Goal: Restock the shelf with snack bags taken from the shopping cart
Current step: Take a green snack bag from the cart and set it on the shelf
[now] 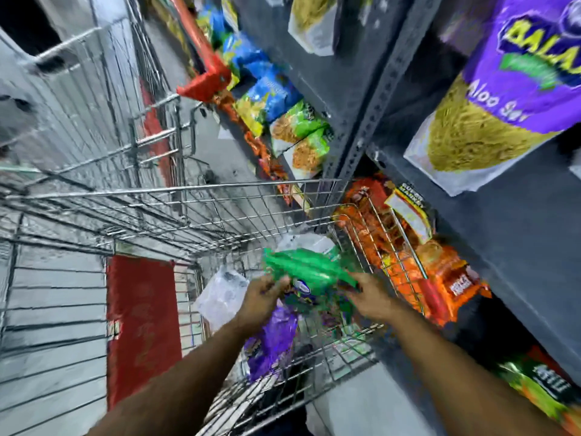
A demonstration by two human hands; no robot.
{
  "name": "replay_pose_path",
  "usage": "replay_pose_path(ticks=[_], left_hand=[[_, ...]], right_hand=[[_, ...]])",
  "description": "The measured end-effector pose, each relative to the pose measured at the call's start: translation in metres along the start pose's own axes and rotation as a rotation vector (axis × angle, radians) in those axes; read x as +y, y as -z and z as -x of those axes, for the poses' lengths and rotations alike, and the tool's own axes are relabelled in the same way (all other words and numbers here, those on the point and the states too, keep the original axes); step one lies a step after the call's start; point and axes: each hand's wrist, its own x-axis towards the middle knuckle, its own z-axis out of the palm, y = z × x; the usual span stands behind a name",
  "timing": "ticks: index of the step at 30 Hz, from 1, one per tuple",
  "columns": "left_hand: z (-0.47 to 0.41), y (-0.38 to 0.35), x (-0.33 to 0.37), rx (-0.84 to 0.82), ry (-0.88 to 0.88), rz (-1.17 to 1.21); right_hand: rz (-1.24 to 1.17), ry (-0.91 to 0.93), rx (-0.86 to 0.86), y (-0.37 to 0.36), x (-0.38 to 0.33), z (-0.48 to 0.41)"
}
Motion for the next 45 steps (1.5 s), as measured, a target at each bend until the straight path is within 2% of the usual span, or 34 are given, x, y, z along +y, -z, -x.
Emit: replay_pose_path(ticks=[6, 8, 11, 13, 17, 23, 25, 27, 30, 34, 39, 45], left_hand=[[0.021, 0.002, 0.1, 0.134, -0.234, 0.032], [0.035, -0.008, 0.138, 0.148, -0.356, -0.005], [0.07, -0.039, 0.193, 0.128, -0.477, -0.036], [0.094, -0.066, 0.222, 0.039, -0.582, -0.004], [0.13, -0.14, 0.255, -0.224, -0.675, 0.09], [0.219, -0.274, 0.269, -0.516, -0.796, 0.112], [0.242, -0.328, 0.257, -0.627, -0.773, 0.139], [0.26, -0.381, 0.242, -0.734, -0.677, 0.179], [0.292, -0.455, 0.221, -0.837, -0.49, 0.142], [0.35, -0.519, 0.207, -0.873, -0.321, 0.135], [0.361, -0.576, 0.178, -0.858, -0.354, 0.117], [0.382, -0.604, 0.169, -0.882, -0.399, 0.116]], right_hand=[[-0.479, 0.124, 0.364, 0.028, -0.049, 0.026], [-0.603, 0.188, 0.529, 0.049, -0.07, 0.052], [-0.798, 0.307, 0.687, 0.091, -0.089, 0.098], [-0.913, 0.364, 0.812, 0.12, -0.089, 0.132], [-1.02, 0.427, 1.088, 0.171, -0.063, 0.2], [-0.909, 0.298, 1.578, 0.215, 0.023, 0.309], [-0.951, 0.283, 1.727, 0.227, 0.054, 0.348], [-0.983, 0.26, 1.838, 0.238, 0.087, 0.383], [-0.993, 0.186, 1.944, 0.253, 0.134, 0.426], [-1.014, 0.166, 2.027, 0.277, 0.191, 0.474], [-1.042, 0.131, 1.951, 0.293, 0.243, 0.497], [-0.957, 0.008, 1.984, 0.308, 0.28, 0.515]])
